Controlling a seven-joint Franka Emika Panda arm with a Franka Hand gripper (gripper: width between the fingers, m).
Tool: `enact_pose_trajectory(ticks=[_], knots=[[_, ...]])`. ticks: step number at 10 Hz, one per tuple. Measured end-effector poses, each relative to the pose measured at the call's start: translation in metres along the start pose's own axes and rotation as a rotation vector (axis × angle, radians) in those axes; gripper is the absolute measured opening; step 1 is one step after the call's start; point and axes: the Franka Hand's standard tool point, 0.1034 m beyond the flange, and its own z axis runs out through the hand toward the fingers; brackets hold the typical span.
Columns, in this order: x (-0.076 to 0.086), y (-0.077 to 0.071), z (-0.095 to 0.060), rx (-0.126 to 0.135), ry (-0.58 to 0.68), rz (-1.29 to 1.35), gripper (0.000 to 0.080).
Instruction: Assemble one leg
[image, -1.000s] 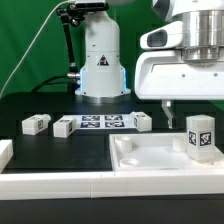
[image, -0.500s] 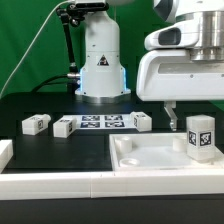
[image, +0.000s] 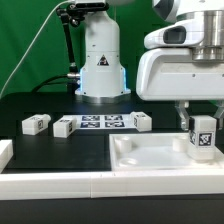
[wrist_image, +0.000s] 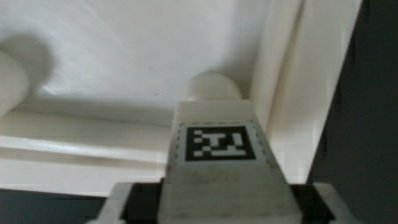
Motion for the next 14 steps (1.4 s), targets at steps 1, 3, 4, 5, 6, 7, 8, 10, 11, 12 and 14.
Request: enact_pose_trajectory(ticks=[1, 3, 4, 5, 6, 7, 8, 10, 11, 12, 14], knots=[[0.0000, 0.0000, 0.0000, 0.000, 0.000, 0.033, 0.0291], [-0.0009, -0.0006, 0.0005, 0.001, -0.003, 0.170, 0.0291], [-0.0010, -0.0006, 0.0008, 0.001, -0.004, 0.259, 0.0291], [-0.0011, -0.0003, 0.0012, 0.006, -0.005, 0.394, 0.0291], [-0.0011, -0.0006, 0.0016, 0.005, -0.005, 0.525, 0.0291], [-0.0009, -0.0020, 0.0019, 0.002, -0.003, 0.682, 0.0291], [-0.0001, -0.0023, 0.0022, -0.001, -0.003, 0.821, 0.0291], [0.0021, -0.0008, 0.0030, 0.002, -0.003, 1.094, 0.0291], [0.0027, 0.0001, 0.0031, 0.005, -0.001, 1.286, 0.0291], [0.0035, 0.0018, 0.0031, 0.002, -0.007, 1.319, 0.0291], [0.0034, 0.0027, 0.0029, 0.010, -0.026, 1.515, 0.0291]])
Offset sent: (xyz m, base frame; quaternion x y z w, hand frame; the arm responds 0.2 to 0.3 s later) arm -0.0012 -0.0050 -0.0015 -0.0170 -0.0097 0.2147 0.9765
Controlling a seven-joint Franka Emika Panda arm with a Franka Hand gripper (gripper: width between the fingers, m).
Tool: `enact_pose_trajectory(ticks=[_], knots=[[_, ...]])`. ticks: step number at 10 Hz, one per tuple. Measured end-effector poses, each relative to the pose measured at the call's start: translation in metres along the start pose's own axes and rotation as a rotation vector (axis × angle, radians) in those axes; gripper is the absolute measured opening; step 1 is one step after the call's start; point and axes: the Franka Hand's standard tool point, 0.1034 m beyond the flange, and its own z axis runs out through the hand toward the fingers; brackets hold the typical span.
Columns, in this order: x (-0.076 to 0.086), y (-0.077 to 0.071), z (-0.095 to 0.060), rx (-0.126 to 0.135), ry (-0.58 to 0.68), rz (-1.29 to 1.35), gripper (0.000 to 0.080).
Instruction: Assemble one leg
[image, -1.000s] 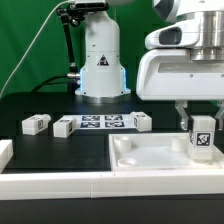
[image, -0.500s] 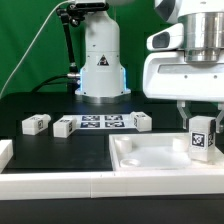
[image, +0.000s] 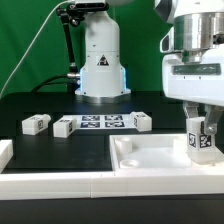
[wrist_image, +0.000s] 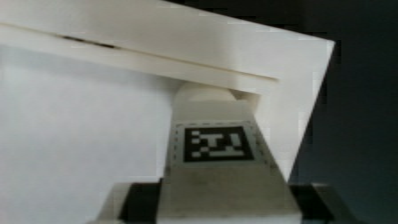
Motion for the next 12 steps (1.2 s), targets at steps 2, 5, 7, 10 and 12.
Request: enact_pose_trajectory(ticks=[2, 5, 7, 10, 12], knots=[[-0.0007, 0.0001, 0.0001, 0.000, -0.004, 0.076, 0.0292], [0.0015, -0.0015, -0.0006, 0.007, -0.002, -0.051, 0.0508], [-0.0007, -0.0012, -0.0005, 0.006, 0.001, -0.301, 0.0622], [-0.0021, -0.0020, -0.0010, 0.004, 0.009, -0.659, 0.0647], [-0.0016, -0.0021, -0.0010, 0.002, 0.012, -0.917, 0.0648]])
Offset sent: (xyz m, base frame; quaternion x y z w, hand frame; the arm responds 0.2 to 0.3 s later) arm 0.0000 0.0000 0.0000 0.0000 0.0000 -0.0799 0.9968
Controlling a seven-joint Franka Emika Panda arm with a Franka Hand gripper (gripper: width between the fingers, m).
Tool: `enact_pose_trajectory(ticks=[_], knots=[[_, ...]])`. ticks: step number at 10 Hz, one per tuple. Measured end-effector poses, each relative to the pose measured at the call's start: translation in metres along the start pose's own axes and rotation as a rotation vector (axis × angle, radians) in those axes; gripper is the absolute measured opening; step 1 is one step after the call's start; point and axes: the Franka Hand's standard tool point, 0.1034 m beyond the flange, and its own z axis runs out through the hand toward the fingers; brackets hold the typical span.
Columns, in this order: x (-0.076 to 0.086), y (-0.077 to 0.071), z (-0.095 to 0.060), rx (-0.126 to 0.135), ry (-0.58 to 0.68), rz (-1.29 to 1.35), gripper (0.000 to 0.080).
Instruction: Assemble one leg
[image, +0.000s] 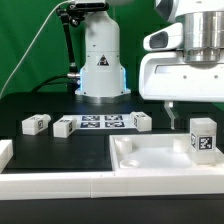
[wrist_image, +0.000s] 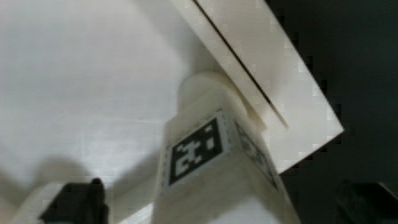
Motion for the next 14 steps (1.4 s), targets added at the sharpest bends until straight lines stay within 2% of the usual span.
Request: enact_pose_trajectory(ticks=[5, 7, 8, 9, 10, 11, 14], knots=[[0.0006, -0.0004, -0.0004, -0.024, 0.008, -0.468, 0.0648], [0.0023, 0.0008, -0.0006, -0.030, 0.011, -0.521, 0.0648], [0.0024, 0.0009, -0.0006, -0.030, 0.011, -0.520, 0.0558], [0.0024, 0.0009, -0.0006, -0.030, 0.011, -0.505, 0.0558], [0.0025, 0.0010, -0.0006, -0.030, 0.011, -0.486, 0.0374], [0.0027, 0.0013, -0.0005, -0.031, 0.012, -0.486, 0.0289], [-0.0025, -0.0022, 0.0001, -0.029, 0.009, -0.172, 0.0289]])
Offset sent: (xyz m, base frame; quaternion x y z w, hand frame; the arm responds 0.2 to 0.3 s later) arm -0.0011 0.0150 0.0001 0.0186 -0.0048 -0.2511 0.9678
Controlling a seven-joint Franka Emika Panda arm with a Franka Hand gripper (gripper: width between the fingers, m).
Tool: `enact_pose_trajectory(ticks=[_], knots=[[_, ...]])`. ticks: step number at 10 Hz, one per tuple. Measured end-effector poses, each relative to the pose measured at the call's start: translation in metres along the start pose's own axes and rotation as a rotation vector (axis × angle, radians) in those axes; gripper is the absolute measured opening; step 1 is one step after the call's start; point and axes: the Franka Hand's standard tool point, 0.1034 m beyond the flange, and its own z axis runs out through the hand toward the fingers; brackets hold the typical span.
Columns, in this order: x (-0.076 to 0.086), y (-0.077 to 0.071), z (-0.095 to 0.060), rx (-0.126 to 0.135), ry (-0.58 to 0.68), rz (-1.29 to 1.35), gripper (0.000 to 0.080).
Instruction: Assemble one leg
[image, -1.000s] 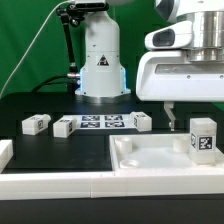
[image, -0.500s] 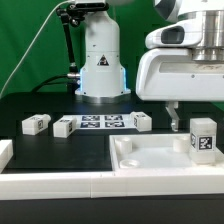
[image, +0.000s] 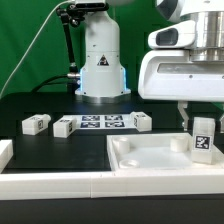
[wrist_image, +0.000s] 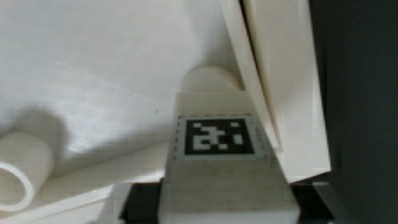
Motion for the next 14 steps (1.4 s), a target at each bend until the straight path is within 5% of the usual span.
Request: enact_pose_trajectory(ticks=[7, 14], knots=[[-0.0014, 0.0022, 0.0014, -0.011, -0.013, 1.022, 0.0291], [-0.0030, -0.0003, 0.0015, 0.004, -0.052, 1.509, 0.0291]])
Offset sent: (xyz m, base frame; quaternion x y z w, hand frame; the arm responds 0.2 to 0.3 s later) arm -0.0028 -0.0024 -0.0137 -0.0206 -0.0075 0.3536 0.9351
